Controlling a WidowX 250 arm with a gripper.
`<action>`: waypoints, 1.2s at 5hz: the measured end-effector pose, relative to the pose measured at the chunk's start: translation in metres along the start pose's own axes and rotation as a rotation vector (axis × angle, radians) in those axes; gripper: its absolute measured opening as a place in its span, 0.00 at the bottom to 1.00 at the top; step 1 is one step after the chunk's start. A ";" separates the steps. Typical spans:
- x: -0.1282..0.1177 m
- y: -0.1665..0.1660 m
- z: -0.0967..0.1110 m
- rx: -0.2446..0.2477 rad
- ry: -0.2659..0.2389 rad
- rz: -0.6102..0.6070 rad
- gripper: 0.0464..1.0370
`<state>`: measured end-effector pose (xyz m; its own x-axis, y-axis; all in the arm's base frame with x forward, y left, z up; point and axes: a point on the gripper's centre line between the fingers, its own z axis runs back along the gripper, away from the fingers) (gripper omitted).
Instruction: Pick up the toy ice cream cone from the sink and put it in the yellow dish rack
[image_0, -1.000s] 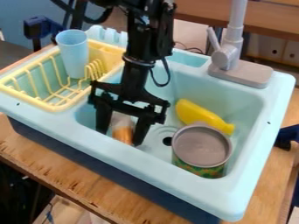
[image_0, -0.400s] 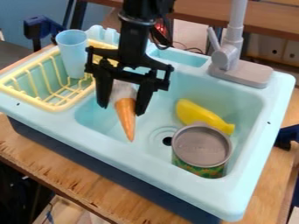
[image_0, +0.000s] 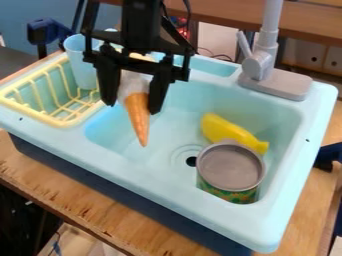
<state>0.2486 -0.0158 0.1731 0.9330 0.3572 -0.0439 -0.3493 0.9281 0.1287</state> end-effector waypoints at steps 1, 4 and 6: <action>0.012 0.029 0.009 0.009 0.005 0.053 0.71; 0.034 0.093 0.007 0.007 0.043 0.220 0.71; 0.050 0.116 -0.012 0.043 0.093 0.292 0.71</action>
<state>0.2533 0.1112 0.1737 0.7811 0.6180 -0.0891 -0.5956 0.7803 0.1910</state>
